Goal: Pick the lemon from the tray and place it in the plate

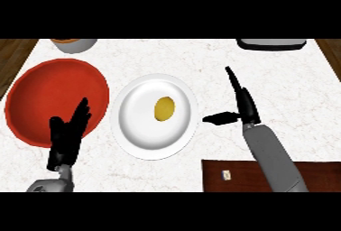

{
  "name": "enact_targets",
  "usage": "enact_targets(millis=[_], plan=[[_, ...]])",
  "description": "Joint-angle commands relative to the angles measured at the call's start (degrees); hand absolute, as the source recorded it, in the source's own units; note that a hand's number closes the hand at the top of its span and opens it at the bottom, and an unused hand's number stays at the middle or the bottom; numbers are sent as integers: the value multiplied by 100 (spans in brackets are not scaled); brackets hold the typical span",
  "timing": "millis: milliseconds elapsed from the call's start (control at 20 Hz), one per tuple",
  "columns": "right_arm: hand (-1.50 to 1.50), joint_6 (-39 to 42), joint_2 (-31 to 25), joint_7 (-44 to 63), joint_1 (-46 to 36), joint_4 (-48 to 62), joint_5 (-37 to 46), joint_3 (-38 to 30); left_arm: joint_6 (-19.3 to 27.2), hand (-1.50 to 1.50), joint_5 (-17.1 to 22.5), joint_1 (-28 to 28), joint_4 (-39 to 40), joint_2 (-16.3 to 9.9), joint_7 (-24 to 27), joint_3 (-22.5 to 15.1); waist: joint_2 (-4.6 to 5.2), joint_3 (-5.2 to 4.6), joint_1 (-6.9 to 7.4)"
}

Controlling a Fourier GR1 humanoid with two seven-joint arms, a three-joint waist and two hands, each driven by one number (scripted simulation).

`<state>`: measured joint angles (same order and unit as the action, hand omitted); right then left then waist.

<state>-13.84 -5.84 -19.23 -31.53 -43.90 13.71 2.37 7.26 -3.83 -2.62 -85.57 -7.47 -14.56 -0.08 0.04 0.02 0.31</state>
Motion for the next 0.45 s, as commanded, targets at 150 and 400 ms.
enact_targets(millis=[150,400], plan=[[-150,-94,-122,-68,283,-159,71,-231,-173,0,23,159,351,19,499,163,-3,-2,-17],[-150,-104,-341,-74,187,126,283,-306,158,0,-261,-135,68,295,-60,-67,-3,-2,-17]])
